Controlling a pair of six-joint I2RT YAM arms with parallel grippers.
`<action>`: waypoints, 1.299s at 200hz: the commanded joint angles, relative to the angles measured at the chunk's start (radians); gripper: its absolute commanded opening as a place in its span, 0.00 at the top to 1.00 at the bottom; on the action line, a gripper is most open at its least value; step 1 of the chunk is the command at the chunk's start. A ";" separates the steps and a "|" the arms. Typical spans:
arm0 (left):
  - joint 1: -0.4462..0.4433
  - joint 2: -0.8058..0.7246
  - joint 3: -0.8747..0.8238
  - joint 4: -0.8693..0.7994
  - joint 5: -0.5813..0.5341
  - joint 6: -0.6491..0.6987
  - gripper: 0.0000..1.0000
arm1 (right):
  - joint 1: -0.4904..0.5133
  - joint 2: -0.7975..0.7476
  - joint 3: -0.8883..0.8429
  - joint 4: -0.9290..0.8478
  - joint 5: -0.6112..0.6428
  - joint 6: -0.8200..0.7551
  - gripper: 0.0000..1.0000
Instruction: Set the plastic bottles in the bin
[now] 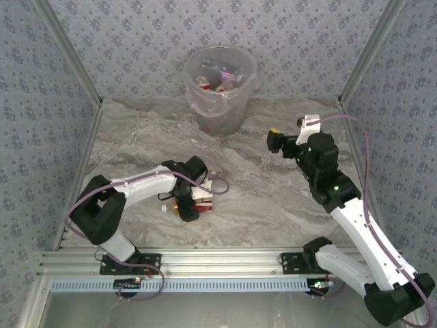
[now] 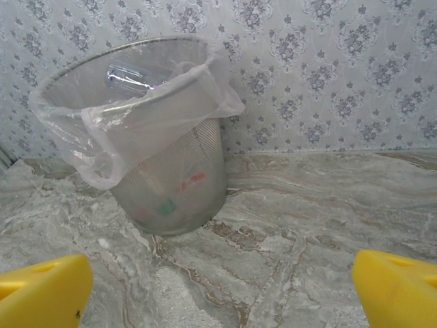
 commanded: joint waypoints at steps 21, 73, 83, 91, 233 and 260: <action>-0.022 0.011 -0.022 0.052 -0.003 0.046 0.11 | -0.007 -0.036 -0.014 -0.037 0.056 0.003 0.00; -0.029 0.027 -0.055 0.121 -0.066 0.058 0.21 | -0.011 -0.024 -0.009 -0.035 0.053 -0.007 0.00; -0.030 0.027 -0.056 0.121 -0.053 0.053 0.21 | -0.012 -0.023 -0.007 -0.034 0.053 -0.008 0.00; -0.029 0.027 -0.056 0.119 -0.040 0.050 0.22 | -0.012 -0.022 -0.006 -0.035 0.053 -0.008 0.00; 0.002 -0.015 0.040 0.098 0.013 -0.065 0.41 | -0.023 -0.014 -0.013 -0.040 0.056 -0.008 0.00; 0.015 -0.057 0.073 0.107 0.014 -0.093 0.45 | -0.024 -0.005 -0.016 -0.030 0.050 -0.008 0.00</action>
